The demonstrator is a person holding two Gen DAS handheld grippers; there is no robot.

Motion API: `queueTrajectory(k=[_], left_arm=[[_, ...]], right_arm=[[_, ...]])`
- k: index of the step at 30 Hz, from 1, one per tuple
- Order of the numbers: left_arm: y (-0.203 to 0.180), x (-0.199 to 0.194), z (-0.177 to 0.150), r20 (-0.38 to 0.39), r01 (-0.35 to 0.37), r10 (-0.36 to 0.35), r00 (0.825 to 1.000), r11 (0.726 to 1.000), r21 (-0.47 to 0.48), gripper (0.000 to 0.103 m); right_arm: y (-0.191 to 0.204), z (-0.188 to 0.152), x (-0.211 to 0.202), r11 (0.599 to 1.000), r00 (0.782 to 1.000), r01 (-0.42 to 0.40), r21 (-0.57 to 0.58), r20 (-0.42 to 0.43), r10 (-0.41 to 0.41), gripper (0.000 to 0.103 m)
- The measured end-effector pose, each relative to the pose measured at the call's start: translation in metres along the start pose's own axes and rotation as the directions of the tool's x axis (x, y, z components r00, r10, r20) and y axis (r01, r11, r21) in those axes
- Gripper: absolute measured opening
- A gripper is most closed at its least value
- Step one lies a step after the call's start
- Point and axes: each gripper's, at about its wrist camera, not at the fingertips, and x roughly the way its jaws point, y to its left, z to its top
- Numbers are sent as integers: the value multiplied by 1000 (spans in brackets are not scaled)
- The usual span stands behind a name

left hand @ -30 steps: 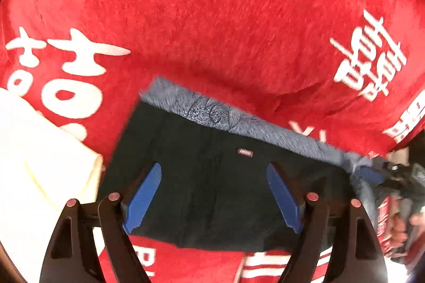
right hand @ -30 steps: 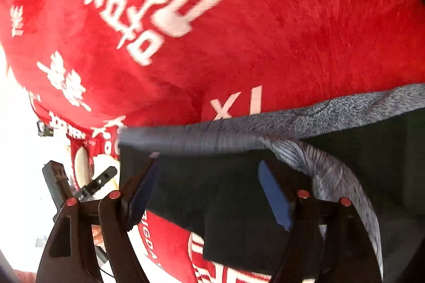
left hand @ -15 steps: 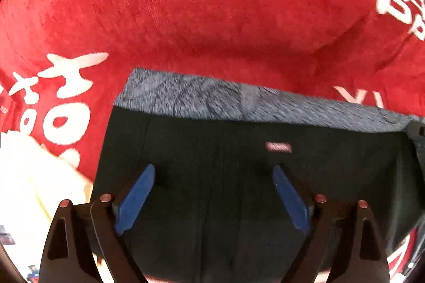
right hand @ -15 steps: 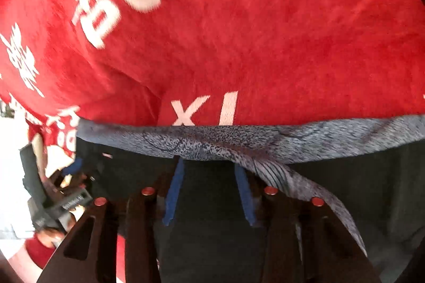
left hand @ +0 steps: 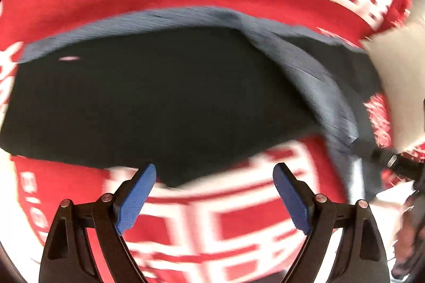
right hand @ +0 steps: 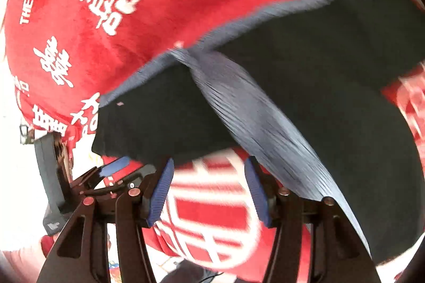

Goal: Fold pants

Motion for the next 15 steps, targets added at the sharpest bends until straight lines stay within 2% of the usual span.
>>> queueTrajectory(k=[4, 8, 13, 15], left_arm=[[-48, 16, -6, -40, 64, -62, 997, 997, 43, 90], [-73, 27, -9, -73, 121, -116, 991, 991, 59, 90], [-96, 42, -9, -98, 168, -159, 982, 981, 95, 90], [-104, 44, -11, -100, 177, -166, 981, 977, 116, 90]], right_arm=[[-50, -42, -37, 994, 998, 61, 87, 22, -64, 60], [-92, -88, -59, 973, 991, 109, 204, 51, -121, 60], [-151, -145, -69, 908, 979, 123, 401, 101, -177, 60], [-163, -155, -63, 898, 980, 111, 425, 104, -170, 60]])
